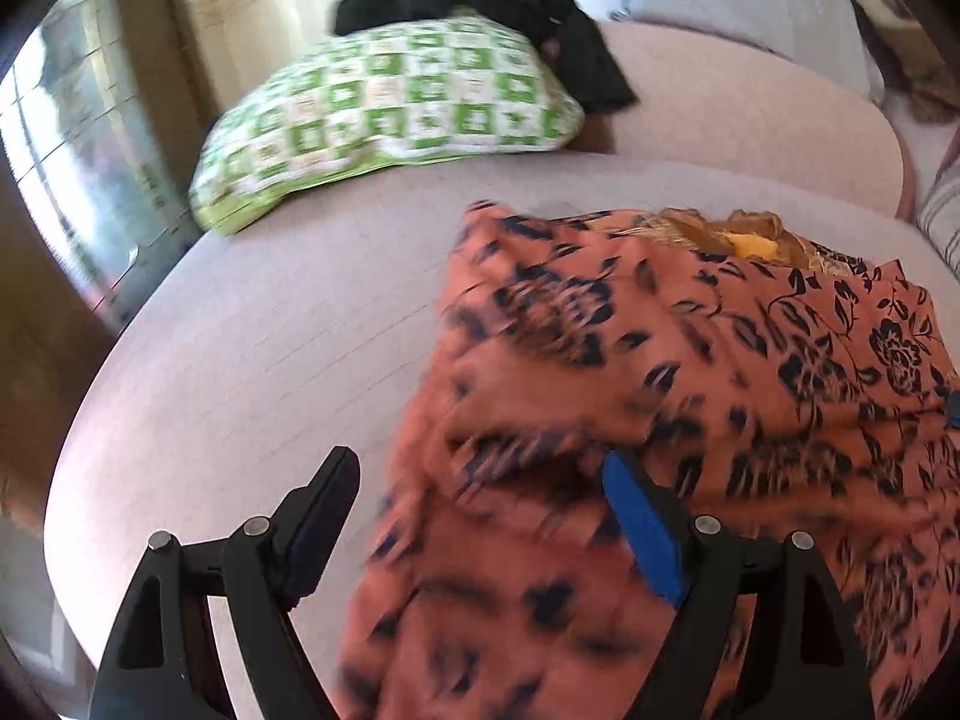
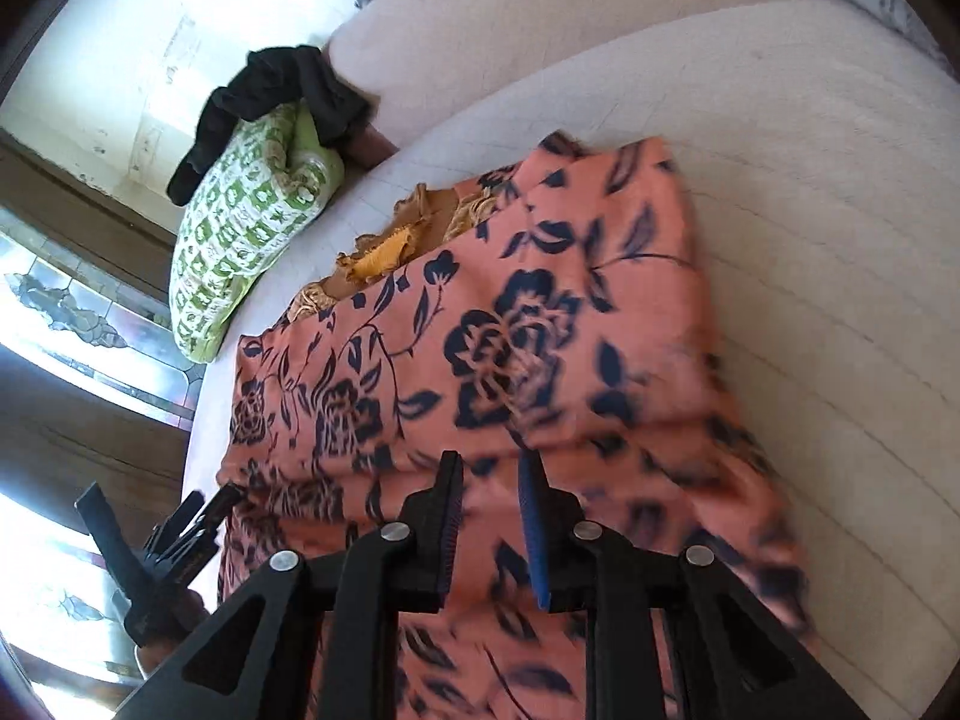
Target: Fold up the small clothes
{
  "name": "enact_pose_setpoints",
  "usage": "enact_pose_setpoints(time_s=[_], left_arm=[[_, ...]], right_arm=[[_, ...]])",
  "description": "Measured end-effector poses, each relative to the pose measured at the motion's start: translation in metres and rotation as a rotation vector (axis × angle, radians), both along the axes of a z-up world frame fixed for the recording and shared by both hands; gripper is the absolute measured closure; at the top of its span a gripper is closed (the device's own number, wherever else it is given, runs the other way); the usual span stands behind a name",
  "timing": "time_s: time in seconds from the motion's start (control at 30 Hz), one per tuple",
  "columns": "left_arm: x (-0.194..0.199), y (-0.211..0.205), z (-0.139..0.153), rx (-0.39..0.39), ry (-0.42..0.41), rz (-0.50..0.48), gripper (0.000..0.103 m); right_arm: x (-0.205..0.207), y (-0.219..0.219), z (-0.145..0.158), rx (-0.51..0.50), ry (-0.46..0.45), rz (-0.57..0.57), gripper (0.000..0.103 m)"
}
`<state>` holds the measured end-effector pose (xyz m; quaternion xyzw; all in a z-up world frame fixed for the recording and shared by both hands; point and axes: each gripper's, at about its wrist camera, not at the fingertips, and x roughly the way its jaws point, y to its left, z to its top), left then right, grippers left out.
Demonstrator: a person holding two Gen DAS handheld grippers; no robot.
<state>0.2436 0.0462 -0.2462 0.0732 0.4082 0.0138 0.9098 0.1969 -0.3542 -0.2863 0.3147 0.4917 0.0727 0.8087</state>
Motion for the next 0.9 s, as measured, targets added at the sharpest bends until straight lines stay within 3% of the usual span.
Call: enact_pose_setpoints(time_s=[0.2,0.27,0.3,0.33,0.4,0.57,0.77,0.9], left_arm=[[-0.069,0.066,0.005,-0.06,0.013,0.103,0.019],[-0.088,0.084,0.008,-0.071,0.021,0.116,0.019],[-0.096,0.091,0.009,-0.089,0.031,0.122,0.019],[-0.105,0.101,0.011,-0.136,0.045,0.13,0.019],[-0.115,0.115,0.013,-0.189,0.065,0.14,0.019],[-0.142,0.128,0.013,-0.167,0.118,0.142,0.019],[-0.17,0.12,-0.009,-0.145,0.22,0.066,0.019],[-0.177,0.117,-0.026,-0.192,0.297,0.024,0.021]], right_arm=[[-0.064,-0.031,0.009,-0.009,-0.025,-0.104,0.077],[-0.088,-0.047,0.009,0.005,-0.027,-0.138,0.064],[-0.101,-0.056,0.009,0.017,-0.024,-0.164,0.039],[-0.11,-0.064,0.009,0.026,-0.027,-0.186,0.024],[-0.131,-0.077,0.011,0.036,-0.05,-0.241,0.024],[-0.172,-0.085,0.008,0.074,-0.083,-0.241,0.024],[-0.228,-0.071,-0.008,0.082,-0.018,-0.209,0.024],[-0.241,-0.063,-0.002,0.082,-0.001,-0.191,0.024]])
